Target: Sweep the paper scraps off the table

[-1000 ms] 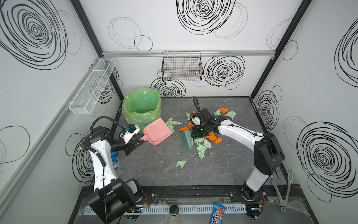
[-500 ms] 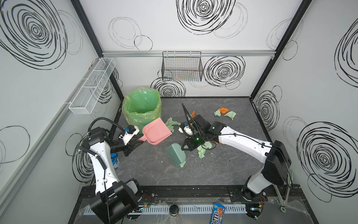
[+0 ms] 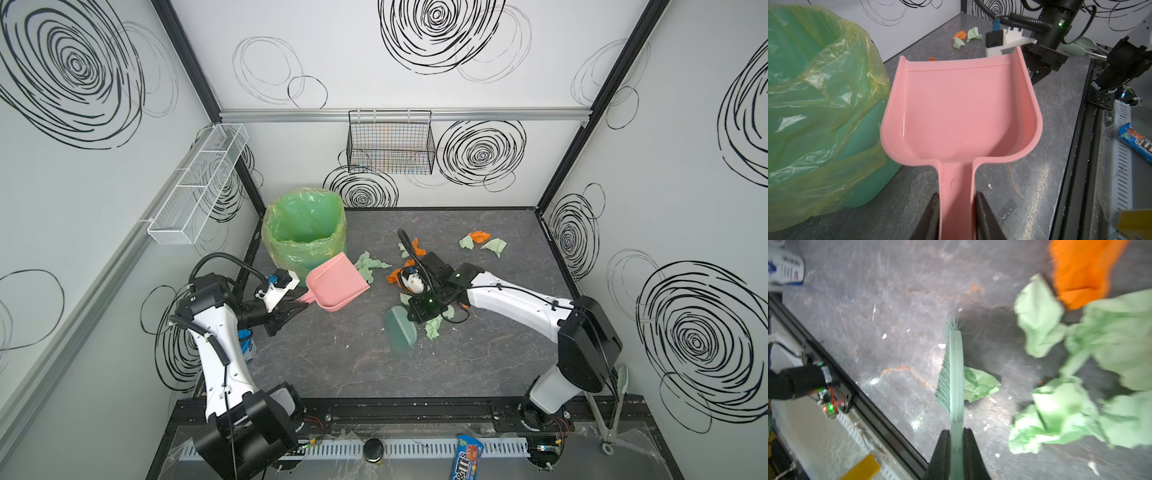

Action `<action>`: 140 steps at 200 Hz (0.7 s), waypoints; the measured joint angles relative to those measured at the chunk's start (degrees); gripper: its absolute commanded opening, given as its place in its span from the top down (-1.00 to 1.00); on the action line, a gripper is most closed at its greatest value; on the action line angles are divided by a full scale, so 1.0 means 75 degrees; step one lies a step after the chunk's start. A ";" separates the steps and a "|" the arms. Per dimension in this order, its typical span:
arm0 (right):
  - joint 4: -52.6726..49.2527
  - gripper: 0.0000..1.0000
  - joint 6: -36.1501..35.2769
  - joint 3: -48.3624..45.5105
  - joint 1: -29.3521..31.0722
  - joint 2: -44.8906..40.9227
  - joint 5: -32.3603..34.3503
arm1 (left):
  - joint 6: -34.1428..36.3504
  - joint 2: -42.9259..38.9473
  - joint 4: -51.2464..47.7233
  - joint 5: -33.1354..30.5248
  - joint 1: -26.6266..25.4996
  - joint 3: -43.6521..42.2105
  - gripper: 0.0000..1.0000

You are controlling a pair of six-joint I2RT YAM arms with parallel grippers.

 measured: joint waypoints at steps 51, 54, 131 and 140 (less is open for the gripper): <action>0.0052 1.00 0.0052 0.0000 -0.1064 -0.1067 0.0154 | 0.0006 -0.0009 0.0000 0.0000 0.0000 -0.0055 1.00; 0.0079 1.00 0.0061 0.0000 -0.1064 -0.1102 0.0090 | 0.0009 -0.0003 -0.0003 0.0003 0.0000 -0.0055 1.00; 0.4138 1.00 0.2460 -0.0490 -0.1043 -0.0603 -0.1705 | 0.0003 0.0128 0.0003 0.0035 0.0000 -0.0061 1.00; 0.4654 1.00 0.2821 -0.0449 -0.1049 -0.0254 -0.1734 | 0.0003 0.0087 0.0003 0.0029 0.0000 -0.0087 1.00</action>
